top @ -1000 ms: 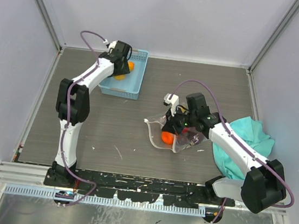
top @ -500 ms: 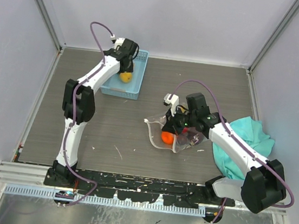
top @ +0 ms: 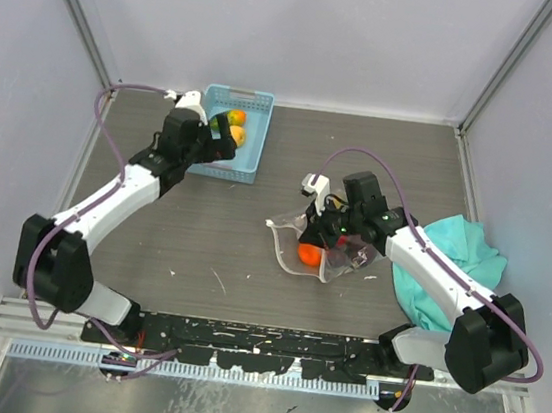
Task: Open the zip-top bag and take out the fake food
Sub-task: Pick up the fake fruit from the zipper food storage bag.
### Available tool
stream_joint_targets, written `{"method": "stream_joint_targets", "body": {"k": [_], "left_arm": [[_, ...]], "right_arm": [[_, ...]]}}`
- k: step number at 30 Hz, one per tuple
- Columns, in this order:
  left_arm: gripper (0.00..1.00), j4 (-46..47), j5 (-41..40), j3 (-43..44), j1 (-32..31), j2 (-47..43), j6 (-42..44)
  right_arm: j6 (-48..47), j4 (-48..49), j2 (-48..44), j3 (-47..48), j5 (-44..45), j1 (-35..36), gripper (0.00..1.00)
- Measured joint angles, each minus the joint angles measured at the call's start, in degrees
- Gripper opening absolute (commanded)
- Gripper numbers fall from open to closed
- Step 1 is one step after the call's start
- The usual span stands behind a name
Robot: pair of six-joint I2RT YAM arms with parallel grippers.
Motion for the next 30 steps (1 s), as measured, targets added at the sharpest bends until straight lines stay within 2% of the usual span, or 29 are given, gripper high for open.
{"method": "stream_joint_targets", "body": {"k": [4, 8, 11, 18, 24, 26, 30], "left_arm": [[0.95, 11.1, 11.2, -14.6, -0.1, -9.4, -5.5], [0.94, 19.2, 18.9, -29.4, -1.2, -18.9, -12.7], [0.93, 23.3, 21.0, -38.1, -5.1, -26.0, -16.6], [0.85, 30.6, 18.6, -46.2, -19.9, -36.0, -19.7], [0.74, 36.2, 13.0, -49.6, -29.8, -34.2, -19.7], [0.68, 38.2, 11.2, -49.7, -33.4, -31.3, -19.3], [0.66, 41.1, 8.2, -48.6, -38.7, -23.7, -17.5]], "right_arm": [[-0.5, -0.4, 0.0, 0.0, -0.2, 0.0, 0.01], [-0.7, -0.7, 0.0, 0.0, -0.4, 0.0, 0.01], [-0.9, -1.0, 0.0, 0.0, -0.7, 0.0, 0.01], [-2.3, -2.4, 0.0, 0.3, -2.1, -0.1, 0.01], [-3.4, -2.7, 0.0, 0.5, -3.1, -0.1, 0.01], [-3.6, -2.7, 0.0, 0.5, -3.2, -0.1, 0.01], [-3.6, -2.8, 0.0, 0.5, -3.7, -0.1, 0.01]]}}
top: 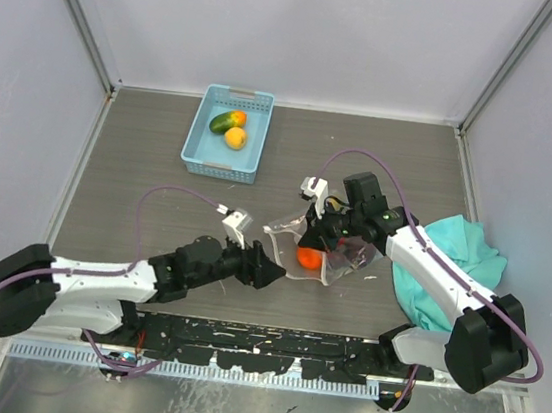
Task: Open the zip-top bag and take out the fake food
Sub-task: Pick up the fake fruit from the zipper food storage bag.
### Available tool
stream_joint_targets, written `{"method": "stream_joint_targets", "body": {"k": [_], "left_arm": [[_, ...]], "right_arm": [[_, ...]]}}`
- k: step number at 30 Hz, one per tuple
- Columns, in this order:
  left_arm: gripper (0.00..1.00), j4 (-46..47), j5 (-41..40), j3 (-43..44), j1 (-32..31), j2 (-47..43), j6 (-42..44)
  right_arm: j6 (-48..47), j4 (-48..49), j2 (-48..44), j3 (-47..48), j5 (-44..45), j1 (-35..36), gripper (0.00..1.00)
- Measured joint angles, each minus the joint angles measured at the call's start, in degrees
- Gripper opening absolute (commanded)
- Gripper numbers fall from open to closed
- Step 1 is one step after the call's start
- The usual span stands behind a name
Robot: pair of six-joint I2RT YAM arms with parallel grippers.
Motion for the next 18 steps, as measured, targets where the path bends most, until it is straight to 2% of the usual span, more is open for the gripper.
{"method": "stream_joint_targets", "body": {"k": [5, 11, 13, 18], "left_arm": [[0.66, 1.8, -3.5, 5.1, -3.3, 10.3, 2.5], [0.69, 6.4, -6.6, 8.9, -4.3, 19.6, 4.5], [0.70, 8.2, -7.3, 9.4, -4.3, 22.6, 5.2], [0.83, 11.0, -8.7, 11.1, -4.7, 28.5, 5.8]], "right_arm": [[0.0, -0.5, 0.0, 0.2, -1.1, 0.0, 0.01], [0.0, -0.9, 0.0, 0.3, -2.6, 0.0, 0.01], [0.0, -1.0, 0.0, 0.3, -2.8, 0.0, 0.06], [0.1, -1.2, 0.0, 0.3, -3.0, 0.0, 0.30]]}}
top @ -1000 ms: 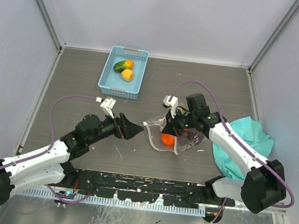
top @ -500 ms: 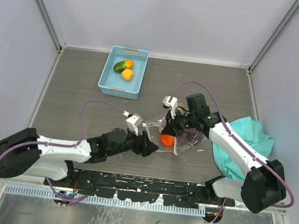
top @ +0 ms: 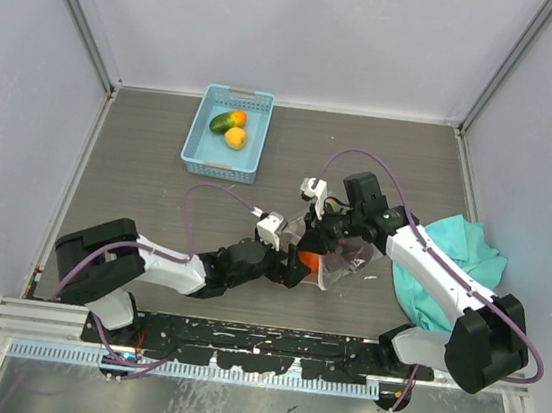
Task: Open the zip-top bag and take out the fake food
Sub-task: Pick up the fake fruit from the zipper food storage bag.
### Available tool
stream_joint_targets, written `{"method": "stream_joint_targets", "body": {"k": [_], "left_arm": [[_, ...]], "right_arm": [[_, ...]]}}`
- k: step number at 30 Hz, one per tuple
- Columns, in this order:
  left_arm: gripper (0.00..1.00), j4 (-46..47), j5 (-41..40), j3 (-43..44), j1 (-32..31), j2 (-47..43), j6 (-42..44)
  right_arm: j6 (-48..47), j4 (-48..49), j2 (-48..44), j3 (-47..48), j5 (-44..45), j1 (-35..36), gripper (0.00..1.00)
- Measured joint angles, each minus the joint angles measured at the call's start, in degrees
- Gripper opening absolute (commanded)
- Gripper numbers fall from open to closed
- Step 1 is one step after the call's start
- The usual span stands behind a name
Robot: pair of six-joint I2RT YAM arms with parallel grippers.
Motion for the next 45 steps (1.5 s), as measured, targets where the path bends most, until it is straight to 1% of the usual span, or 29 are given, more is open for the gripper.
{"method": "stream_joint_targets", "body": {"k": [5, 6, 7, 10, 11, 14, 15, 19, 22, 28, 33, 37, 45], "left_arm": [[0.85, 1.6, -1.5, 1.8, -0.5, 2.7, 1.0], [0.86, 1.9, -1.8, 2.0, -0.6, 3.1, 1.1], [0.86, 2.4, -2.0, 2.1, -0.7, 3.3, 1.2], [0.87, 2.7, -3.2, 2.1, -1.1, 4.0, 1.3], [0.87, 2.7, -3.6, 2.1, -1.1, 4.2, 1.4], [0.87, 2.7, -4.3, 2.1, -1.1, 4.7, 1.6], [0.90, 2.7, -4.6, 2.1, -1.1, 4.7, 1.8], [0.92, 2.7, -5.0, 2.1, -1.0, 4.8, 2.9], [0.92, 2.8, -5.0, 2.4, -1.0, 5.2, 3.7], [0.91, 3.1, -4.8, 2.7, -0.6, 6.0, 4.1], [0.91, 3.0, -4.5, 3.8, -0.3, 6.4, 4.0], [0.90, 2.6, -4.5, 5.4, -0.3, 7.3, 3.9], [0.90, 0.6, -5.1, 7.0, 0.0, 9.8, 2.3]], "right_arm": [[-0.2, -0.7, -0.3, 0.8, -0.8, -0.1, 0.58], [-0.5, -0.9, -0.7, 0.9, -0.9, -0.3, 0.61], [-0.9, -0.5, -1.4, 0.9, -0.9, -0.9, 0.62], [-0.9, -1.3, -4.3, 1.1, -2.9, -3.7, 0.62], [-0.9, -1.6, -5.4, 1.4, -3.4, -4.8, 0.60], [-0.5, -1.6, -7.6, 2.2, -3.1, -8.4, 0.42], [-0.1, -1.4, -8.0, 2.3, -2.2, -9.9, 0.39], [1.4, -0.3, -7.8, 2.1, 5.3, -14.7, 0.24], [1.5, -0.1, -6.2, 1.9, 10.7, -15.6, 0.15], [1.3, -0.7, 0.5, 1.9, 14.6, -14.2, 0.09], [1.2, -0.9, 3.5, 1.7, 16.7, -9.7, 0.05], [0.3, -1.2, 6.1, 1.7, 17.5, -7.4, 0.04], [-2.2, -2.7, 10.7, 1.7, 18.9, -5.1, 0.04]]}}
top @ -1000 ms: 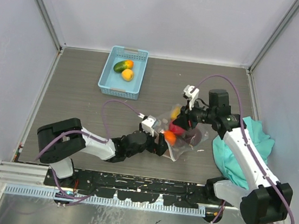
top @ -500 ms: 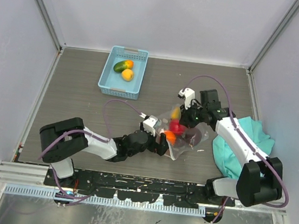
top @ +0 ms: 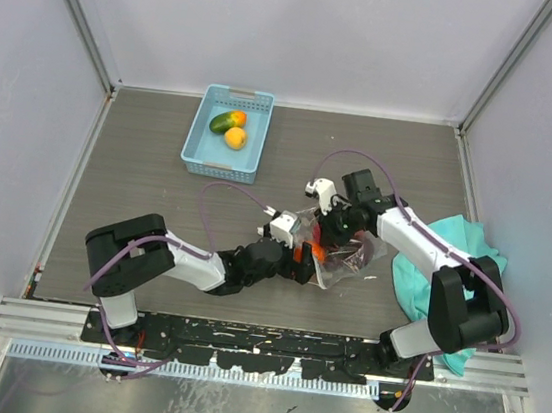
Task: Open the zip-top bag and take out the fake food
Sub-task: Pick up the fake fruit from the zipper food storage bag.
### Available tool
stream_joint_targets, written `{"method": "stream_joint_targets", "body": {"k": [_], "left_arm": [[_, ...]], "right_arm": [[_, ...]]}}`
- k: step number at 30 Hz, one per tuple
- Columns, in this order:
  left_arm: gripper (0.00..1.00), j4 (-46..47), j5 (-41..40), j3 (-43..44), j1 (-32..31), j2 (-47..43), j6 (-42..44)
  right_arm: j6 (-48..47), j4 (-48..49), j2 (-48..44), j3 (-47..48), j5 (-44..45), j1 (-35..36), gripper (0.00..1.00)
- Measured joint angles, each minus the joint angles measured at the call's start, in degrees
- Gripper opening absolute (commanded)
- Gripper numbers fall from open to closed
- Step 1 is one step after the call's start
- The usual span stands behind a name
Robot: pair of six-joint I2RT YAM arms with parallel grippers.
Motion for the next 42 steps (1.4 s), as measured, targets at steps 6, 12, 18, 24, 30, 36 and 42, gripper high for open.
{"method": "stream_joint_targets", "body": {"k": [6, 12, 18, 24, 30, 36, 42], "left_arm": [[0.90, -2.8, -1.2, 2.1, 0.2, 0.7, -1.1], [0.88, -5.8, -1.5, 3.5, 0.2, 0.7, -1.6], [0.89, -8.4, -1.5, 4.4, 0.2, 1.9, -2.4], [0.79, -12.0, -1.5, 5.9, 0.2, 2.2, -2.8], [0.30, -13.9, -1.3, 6.5, 0.2, 2.0, -2.9], [0.19, -16.9, 0.0, 6.4, 0.3, 0.0, -3.1], [0.16, -17.0, 3.5, 3.1, 0.4, -4.6, -5.4]], "right_arm": [[-1.2, -2.1, 3.7, 0.2, 0.4, 0.9, 0.03], [-1.6, -2.8, 3.8, 0.2, 0.1, 0.9, 0.03], [-2.0, -3.5, 4.0, 0.5, -1.4, 0.9, 0.03], [-2.3, -4.5, 4.8, 1.2, -3.6, 0.9, 0.03], [-2.4, -4.7, 5.0, 1.2, -3.8, 0.9, 0.04], [-2.4, -4.7, 4.9, 1.3, -3.7, 0.9, 0.04], [-2.4, -4.7, 4.4, 1.3, -2.9, 0.9, 0.04]]}}
